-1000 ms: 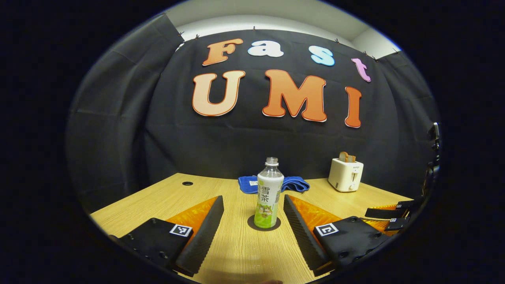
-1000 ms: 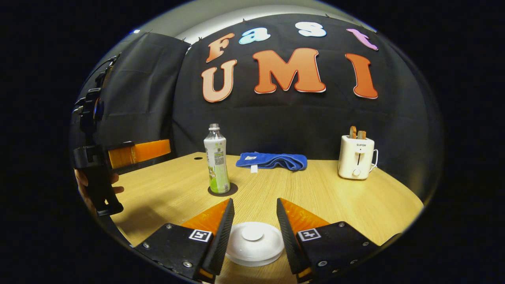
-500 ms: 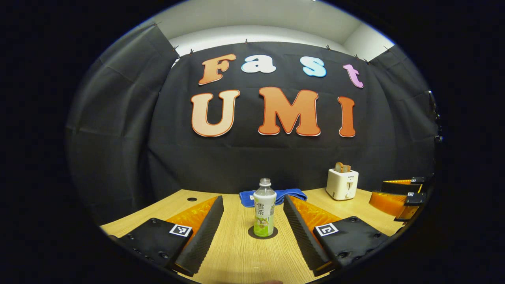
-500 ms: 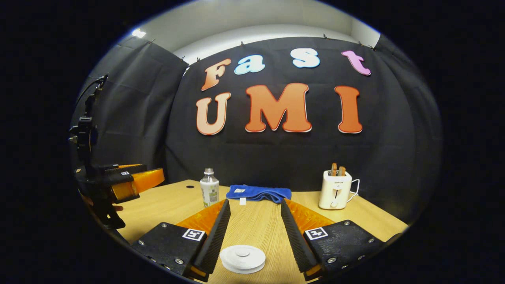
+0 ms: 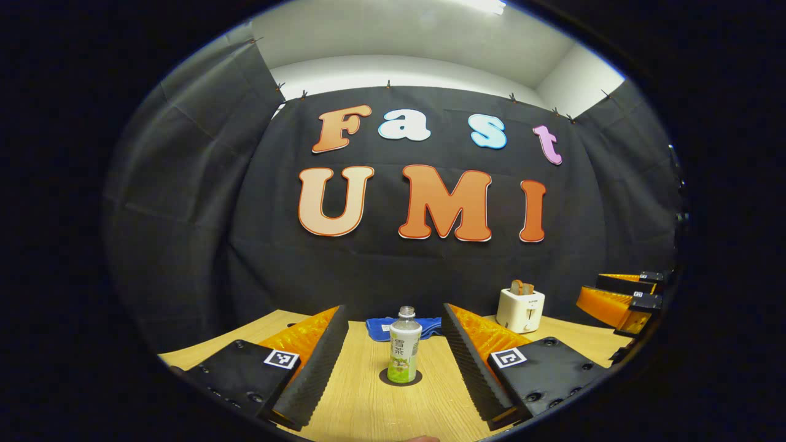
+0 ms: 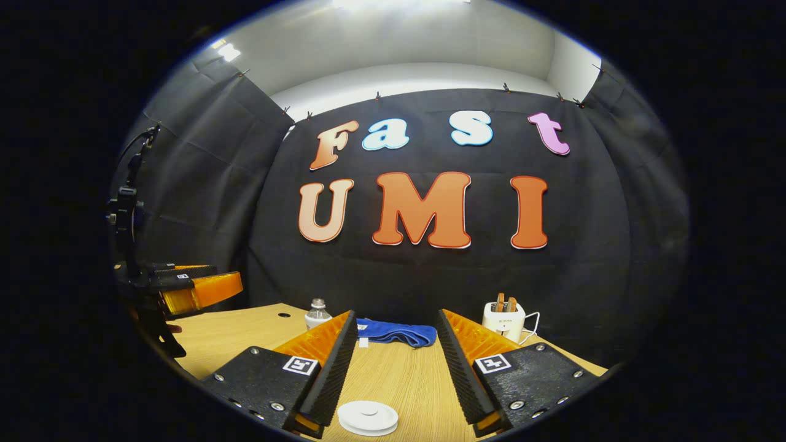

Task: Open the teacup lid with one hand, grasp the water bottle and pour water into the teacup with the other hand; after pouring, place the water bottle on the coaster and then close the teacup lid.

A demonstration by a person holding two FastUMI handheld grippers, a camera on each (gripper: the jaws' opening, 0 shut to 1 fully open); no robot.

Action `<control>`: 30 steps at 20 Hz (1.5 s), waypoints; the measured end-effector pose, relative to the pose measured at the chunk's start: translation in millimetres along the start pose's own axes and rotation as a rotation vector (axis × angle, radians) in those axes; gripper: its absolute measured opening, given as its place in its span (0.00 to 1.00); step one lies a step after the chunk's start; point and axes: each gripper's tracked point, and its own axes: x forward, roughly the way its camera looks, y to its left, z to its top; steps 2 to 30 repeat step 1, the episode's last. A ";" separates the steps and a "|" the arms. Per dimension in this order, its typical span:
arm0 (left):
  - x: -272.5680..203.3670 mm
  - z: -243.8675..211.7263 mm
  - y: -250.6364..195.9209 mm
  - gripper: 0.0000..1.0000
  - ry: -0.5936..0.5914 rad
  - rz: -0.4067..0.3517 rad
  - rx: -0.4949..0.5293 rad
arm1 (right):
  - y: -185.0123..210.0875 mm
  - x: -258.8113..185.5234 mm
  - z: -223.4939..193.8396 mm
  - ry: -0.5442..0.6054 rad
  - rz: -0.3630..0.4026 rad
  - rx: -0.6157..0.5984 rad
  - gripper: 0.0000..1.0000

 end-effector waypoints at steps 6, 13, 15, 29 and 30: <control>-0.5 3.8 2.5 0.96 -0.002 0.005 0.008 | 0.4 -0.3 0.1 0.002 0.002 0.000 0.78; -0.5 3.8 2.5 0.96 -0.002 0.005 0.008 | 0.4 -0.3 0.1 0.002 0.002 0.000 0.78; -0.5 3.8 2.5 0.96 -0.002 0.005 0.008 | 0.4 -0.3 0.1 0.002 0.002 0.000 0.78; -0.5 3.8 2.5 0.96 -0.002 0.005 0.008 | 0.4 -0.3 0.1 0.002 0.002 0.000 0.78; -0.5 3.8 2.5 0.96 -0.002 0.005 0.008 | 0.4 -0.3 0.1 0.002 0.002 0.000 0.78</control>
